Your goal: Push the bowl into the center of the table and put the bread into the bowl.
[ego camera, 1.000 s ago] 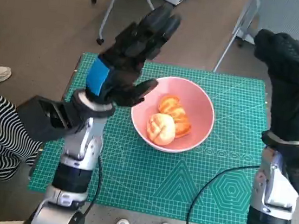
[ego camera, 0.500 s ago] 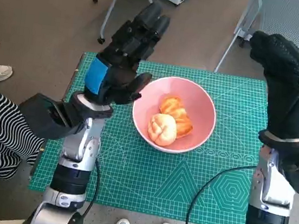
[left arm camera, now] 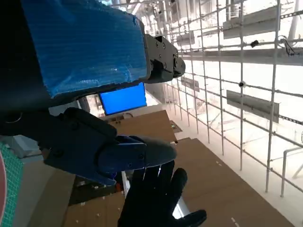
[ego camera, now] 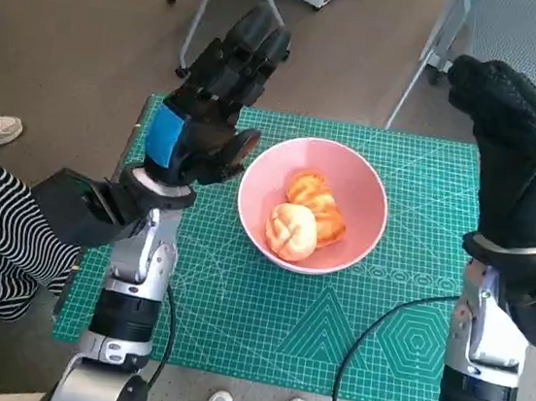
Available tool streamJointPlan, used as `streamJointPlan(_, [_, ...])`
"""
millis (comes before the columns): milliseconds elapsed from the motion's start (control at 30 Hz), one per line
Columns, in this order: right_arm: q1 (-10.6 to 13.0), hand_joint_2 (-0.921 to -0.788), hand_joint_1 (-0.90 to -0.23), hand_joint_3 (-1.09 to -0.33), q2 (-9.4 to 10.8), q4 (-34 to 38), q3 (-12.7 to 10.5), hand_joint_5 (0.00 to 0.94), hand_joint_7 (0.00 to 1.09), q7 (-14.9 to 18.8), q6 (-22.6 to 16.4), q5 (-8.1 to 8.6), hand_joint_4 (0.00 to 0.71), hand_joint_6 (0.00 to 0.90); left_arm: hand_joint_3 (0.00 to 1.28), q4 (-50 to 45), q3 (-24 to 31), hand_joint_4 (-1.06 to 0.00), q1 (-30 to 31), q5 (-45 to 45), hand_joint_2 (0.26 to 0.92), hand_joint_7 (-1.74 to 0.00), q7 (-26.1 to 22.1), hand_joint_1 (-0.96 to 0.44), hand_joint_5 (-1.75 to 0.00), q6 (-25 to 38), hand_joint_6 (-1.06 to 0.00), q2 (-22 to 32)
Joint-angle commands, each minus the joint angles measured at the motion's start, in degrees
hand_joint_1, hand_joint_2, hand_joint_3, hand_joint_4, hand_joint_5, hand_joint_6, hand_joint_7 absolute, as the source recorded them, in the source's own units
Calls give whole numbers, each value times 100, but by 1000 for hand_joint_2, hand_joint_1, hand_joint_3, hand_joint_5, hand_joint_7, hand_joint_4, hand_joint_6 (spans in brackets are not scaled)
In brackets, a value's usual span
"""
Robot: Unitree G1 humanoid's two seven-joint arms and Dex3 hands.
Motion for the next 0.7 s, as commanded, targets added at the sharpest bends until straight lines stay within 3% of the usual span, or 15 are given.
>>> streamJointPlan(33, [189, -921, -722, -694, 70, 17, 13, 3, 524, -69, -5, -82, 197, 110, 394, 48, 25, -125, -120, -96, 921, -3, -142, -654, -5, -166, -197, 17])
streamJointPlan(700, [292, -921, -717, -683, 186, -65, 47, 5, 515, -205, 21, -115, 205, 105, 347, -89, 27, -115, -107, -205, 921, -1, -341, -626, 0, -5, -190, 136])
